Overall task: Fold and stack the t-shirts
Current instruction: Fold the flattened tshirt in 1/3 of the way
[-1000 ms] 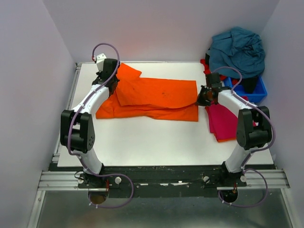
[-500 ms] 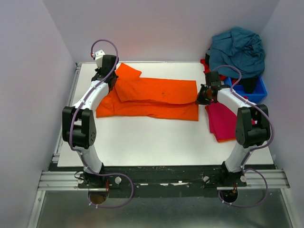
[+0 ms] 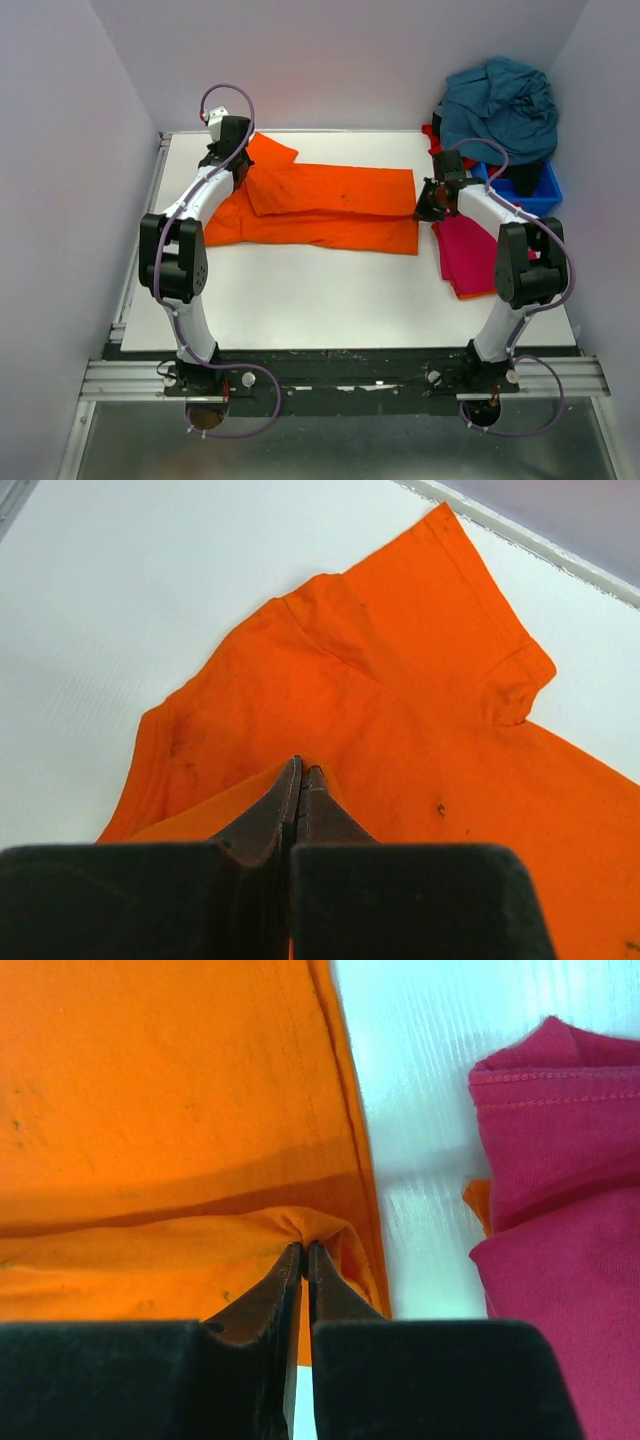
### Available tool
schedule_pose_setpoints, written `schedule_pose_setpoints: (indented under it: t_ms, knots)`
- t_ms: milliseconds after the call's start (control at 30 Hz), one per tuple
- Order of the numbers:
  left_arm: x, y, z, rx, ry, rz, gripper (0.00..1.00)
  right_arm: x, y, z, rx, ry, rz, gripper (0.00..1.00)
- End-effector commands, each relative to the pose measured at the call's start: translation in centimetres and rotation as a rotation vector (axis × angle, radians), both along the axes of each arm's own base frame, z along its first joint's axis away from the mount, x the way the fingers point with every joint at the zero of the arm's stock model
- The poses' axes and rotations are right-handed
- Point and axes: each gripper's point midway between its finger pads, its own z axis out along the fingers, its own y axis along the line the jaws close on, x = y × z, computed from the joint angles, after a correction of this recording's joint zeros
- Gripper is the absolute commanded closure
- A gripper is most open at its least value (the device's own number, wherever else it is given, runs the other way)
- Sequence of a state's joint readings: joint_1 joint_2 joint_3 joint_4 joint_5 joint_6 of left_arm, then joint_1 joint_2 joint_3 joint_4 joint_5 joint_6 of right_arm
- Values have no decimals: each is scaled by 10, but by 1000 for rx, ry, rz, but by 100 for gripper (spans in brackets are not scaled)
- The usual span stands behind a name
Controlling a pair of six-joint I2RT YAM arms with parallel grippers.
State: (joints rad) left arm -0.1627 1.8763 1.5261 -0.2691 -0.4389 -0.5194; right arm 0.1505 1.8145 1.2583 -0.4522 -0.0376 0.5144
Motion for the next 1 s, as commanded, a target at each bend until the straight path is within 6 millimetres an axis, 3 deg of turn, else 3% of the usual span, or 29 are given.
schedule_pose_setpoints:
  t_ms: [0, 33, 67, 100, 133, 167, 200, 267, 433, 567, 733, 833, 967]
  knots:
    - [23, -17, 3, -39, -41, -96, 100, 12, -7, 8, -30, -22, -16, 86]
    - [26, -19, 2, -42, -43, -104, 100, 12, -7, 7, -30, -21, -16, 84]
    - [30, -21, 2, -50, -44, -108, 100, 13, -12, 7, -54, -24, -31, 72]
    - [32, -23, -2, -54, -35, -117, 100, 12, -13, 7, -56, -21, -32, 53]
    - [34, -24, -4, -54, -24, -120, 93, 11, -13, 6, -56, -21, -32, 47]
    - [35, -22, -7, -48, -6, -109, 78, 11, -12, 7, -55, -26, -28, 43]
    - [35, -20, -8, -45, 8, -92, 59, 11, -12, 9, -51, -35, -24, 42]
    - [32, -15, -4, -39, 14, -71, 38, 9, -12, 14, -49, -45, -27, 42]
    - [15, -6, 25, -60, -43, -62, 13, -17, -4, 21, 34, -92, -40, 46]
    - [-16, -4, 39, -107, -67, -45, 13, -51, -4, 8, 83, -92, -85, 50]
    - [-85, -4, 8, -224, -79, 20, 18, -84, -4, -9, 94, -55, -141, 50]
    - [-119, 8, -4, -229, -86, 88, 20, -88, -3, -16, 105, -44, -172, 52]
    - [-147, 23, -12, -226, -102, 159, 21, -82, 1, -24, 123, -20, -182, 52]
